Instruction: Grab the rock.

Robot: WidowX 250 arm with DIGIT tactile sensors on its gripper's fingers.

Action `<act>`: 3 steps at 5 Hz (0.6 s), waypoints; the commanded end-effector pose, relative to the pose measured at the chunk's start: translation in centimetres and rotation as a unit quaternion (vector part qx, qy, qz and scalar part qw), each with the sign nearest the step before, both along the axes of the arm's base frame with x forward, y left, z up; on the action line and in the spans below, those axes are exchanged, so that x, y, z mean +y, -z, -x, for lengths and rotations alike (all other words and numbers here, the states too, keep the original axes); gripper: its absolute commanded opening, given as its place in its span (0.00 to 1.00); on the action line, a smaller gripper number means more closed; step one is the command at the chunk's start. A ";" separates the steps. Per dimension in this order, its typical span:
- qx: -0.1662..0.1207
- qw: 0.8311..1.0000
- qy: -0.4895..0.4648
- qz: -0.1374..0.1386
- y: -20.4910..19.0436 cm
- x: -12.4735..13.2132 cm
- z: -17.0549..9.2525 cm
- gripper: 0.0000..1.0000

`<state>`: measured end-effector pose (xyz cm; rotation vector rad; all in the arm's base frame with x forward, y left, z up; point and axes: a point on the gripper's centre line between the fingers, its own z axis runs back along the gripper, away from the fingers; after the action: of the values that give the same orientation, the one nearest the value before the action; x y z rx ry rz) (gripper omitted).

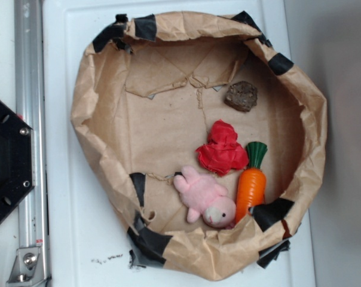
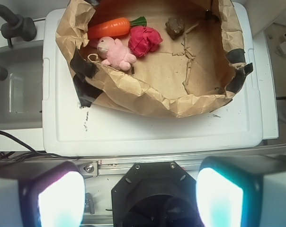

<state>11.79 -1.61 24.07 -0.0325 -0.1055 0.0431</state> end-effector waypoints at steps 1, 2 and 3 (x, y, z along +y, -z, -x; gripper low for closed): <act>0.000 1.000 0.000 0.000 0.0 0.0 0.0 1.00; -0.036 0.994 -0.105 0.002 4.5 1.8 -3.3 1.00; -0.084 0.986 -0.143 -0.036 9.0 2.7 -8.3 1.00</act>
<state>19.66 1.23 13.91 0.0586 -0.2358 0.3388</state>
